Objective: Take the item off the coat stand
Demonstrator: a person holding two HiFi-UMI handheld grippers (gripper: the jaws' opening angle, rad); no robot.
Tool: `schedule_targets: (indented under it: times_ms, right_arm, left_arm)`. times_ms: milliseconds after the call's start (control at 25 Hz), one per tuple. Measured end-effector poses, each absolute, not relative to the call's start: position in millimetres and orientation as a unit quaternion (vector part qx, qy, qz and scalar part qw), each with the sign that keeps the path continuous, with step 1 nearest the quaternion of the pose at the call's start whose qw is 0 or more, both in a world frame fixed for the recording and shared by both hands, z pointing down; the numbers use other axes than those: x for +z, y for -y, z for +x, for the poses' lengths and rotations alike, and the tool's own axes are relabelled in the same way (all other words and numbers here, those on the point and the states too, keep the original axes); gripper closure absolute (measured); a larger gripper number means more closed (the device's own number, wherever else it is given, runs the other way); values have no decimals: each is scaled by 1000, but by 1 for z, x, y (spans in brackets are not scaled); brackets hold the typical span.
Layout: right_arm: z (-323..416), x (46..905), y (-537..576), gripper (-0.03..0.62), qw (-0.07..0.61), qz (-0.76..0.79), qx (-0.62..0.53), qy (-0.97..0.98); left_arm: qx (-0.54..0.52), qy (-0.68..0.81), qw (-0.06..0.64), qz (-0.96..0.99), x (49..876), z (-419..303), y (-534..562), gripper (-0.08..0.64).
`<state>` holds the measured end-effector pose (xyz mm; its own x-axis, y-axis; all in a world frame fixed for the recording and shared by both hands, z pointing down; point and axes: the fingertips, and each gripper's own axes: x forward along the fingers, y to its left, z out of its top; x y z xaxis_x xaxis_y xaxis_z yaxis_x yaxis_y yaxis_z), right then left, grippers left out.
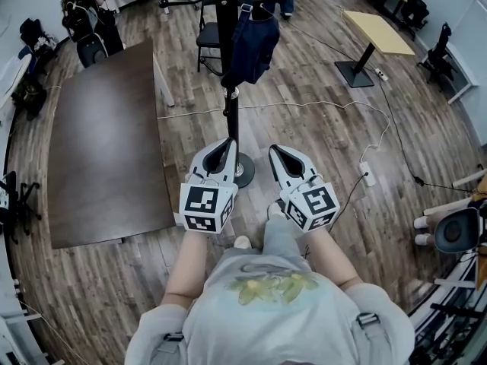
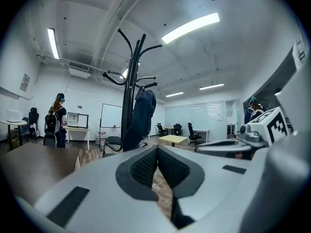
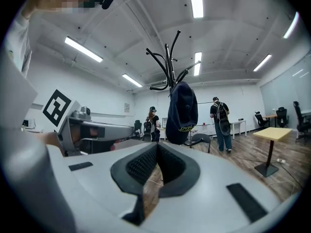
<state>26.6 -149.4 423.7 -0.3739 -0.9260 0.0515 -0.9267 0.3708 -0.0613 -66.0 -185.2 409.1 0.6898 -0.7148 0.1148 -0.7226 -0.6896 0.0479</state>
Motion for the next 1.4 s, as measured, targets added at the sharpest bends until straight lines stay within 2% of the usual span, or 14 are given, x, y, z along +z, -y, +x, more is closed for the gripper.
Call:
schedule_targets:
  times_ms: [680,880,1280,1400]
  right_arm:
    - [62,390,240,584,-16,527,8,850]
    - [71,388,264,575,-20,521,7,853]
    - [82,387,297,480,-23,514,13,857]
    - [87,388,302,414,-24,519,17,854]
  left_arm:
    - [28,442,36,896,385,-32,257,540]
    - [30,453,25,890,382,-23,273,465]
    - [52,478,7,877,384,-10,292,357]
    - [51,486,3,872,382,-9,294,325]
